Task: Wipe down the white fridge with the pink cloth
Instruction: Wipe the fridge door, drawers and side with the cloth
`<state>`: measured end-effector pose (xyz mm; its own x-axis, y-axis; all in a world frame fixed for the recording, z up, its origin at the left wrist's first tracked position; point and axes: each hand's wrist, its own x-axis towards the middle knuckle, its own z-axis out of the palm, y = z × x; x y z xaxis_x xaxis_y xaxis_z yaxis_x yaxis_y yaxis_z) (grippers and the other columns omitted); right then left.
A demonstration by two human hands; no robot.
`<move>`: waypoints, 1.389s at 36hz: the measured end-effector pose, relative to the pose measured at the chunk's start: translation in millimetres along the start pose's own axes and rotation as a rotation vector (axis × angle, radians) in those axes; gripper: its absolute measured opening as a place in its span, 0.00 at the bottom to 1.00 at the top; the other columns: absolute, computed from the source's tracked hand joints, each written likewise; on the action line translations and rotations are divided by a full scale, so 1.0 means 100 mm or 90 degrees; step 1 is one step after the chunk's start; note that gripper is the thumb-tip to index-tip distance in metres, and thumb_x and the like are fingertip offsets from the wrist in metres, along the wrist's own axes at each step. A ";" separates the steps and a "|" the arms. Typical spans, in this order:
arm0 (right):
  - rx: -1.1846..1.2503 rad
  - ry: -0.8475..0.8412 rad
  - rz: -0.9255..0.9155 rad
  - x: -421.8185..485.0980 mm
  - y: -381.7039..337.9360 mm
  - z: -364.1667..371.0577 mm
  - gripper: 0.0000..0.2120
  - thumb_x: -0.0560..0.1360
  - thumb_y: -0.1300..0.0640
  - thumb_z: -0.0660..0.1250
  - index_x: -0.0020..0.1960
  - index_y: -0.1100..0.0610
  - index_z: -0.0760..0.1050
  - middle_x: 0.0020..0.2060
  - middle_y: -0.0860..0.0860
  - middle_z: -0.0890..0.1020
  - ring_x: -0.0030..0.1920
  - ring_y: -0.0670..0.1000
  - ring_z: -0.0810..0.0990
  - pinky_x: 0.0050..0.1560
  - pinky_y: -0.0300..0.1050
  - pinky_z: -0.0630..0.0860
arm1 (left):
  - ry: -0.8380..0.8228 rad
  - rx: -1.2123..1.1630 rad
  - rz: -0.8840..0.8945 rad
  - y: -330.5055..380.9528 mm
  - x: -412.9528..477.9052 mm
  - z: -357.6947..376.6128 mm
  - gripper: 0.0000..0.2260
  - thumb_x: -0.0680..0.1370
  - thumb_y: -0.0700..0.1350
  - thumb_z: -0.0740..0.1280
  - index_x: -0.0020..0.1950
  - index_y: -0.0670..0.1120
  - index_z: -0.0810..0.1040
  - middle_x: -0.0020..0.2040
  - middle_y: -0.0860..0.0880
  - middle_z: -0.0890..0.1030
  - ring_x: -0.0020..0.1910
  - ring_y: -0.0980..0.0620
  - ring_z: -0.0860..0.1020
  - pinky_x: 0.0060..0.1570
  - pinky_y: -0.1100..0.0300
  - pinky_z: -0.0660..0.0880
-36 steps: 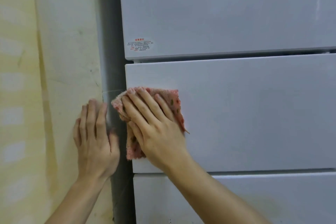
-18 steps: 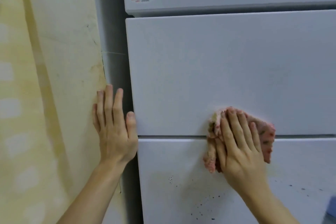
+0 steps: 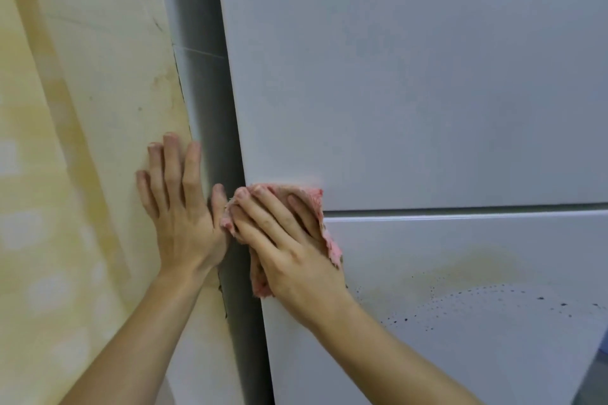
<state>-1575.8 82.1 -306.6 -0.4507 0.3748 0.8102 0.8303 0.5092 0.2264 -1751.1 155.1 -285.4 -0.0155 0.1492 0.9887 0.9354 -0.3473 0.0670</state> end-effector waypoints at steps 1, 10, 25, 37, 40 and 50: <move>-0.010 0.001 -0.007 0.00 0.01 -0.02 0.35 0.78 0.65 0.70 0.83 0.60 0.62 0.84 0.55 0.58 0.85 0.53 0.48 0.84 0.49 0.39 | 0.002 0.004 0.001 -0.02 -0.01 0.01 0.28 0.86 0.48 0.58 0.84 0.41 0.56 0.84 0.37 0.56 0.84 0.37 0.52 0.81 0.34 0.49; -0.016 0.131 0.047 -0.56 0.56 -0.19 0.26 0.80 0.62 0.69 0.77 0.54 0.72 0.81 0.51 0.66 0.83 0.53 0.61 0.83 0.52 0.54 | 0.035 0.020 0.007 -0.09 -0.01 0.07 0.32 0.81 0.54 0.61 0.83 0.45 0.60 0.83 0.38 0.59 0.83 0.37 0.55 0.79 0.31 0.51; 0.072 0.066 0.048 -0.17 0.07 0.01 0.34 0.77 0.68 0.70 0.81 0.56 0.67 0.83 0.52 0.61 0.85 0.51 0.50 0.84 0.51 0.42 | 0.060 0.029 0.013 -0.08 -0.02 0.10 0.28 0.84 0.53 0.55 0.83 0.43 0.63 0.83 0.38 0.61 0.83 0.36 0.58 0.79 0.31 0.54; 0.004 0.077 0.054 -0.50 0.50 -0.31 0.30 0.78 0.67 0.70 0.79 0.55 0.70 0.82 0.51 0.64 0.84 0.52 0.58 0.84 0.54 0.53 | 0.020 -0.072 -0.042 0.38 -0.07 -0.09 0.27 0.84 0.49 0.54 0.82 0.42 0.62 0.83 0.40 0.61 0.84 0.40 0.57 0.80 0.34 0.50; -0.030 0.090 0.064 -0.69 0.73 -0.43 0.25 0.82 0.65 0.64 0.78 0.54 0.71 0.81 0.51 0.65 0.83 0.52 0.59 0.83 0.55 0.55 | 0.018 -0.118 -0.015 0.66 -0.10 -0.10 0.27 0.83 0.47 0.55 0.81 0.40 0.63 0.82 0.39 0.62 0.83 0.38 0.59 0.80 0.34 0.53; -0.092 0.116 0.125 -1.19 1.30 -0.79 0.26 0.81 0.67 0.62 0.77 0.53 0.72 0.81 0.51 0.66 0.83 0.53 0.61 0.82 0.57 0.59 | 0.004 -0.093 0.024 1.41 -0.21 0.05 0.26 0.82 0.45 0.61 0.80 0.43 0.67 0.83 0.39 0.62 0.83 0.39 0.57 0.81 0.36 0.52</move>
<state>-1388.5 42.5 -330.3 -0.2218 0.3037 0.9266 0.9396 0.3207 0.1198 -1617.6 107.4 -297.6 0.0160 0.1277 0.9917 0.8743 -0.4830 0.0481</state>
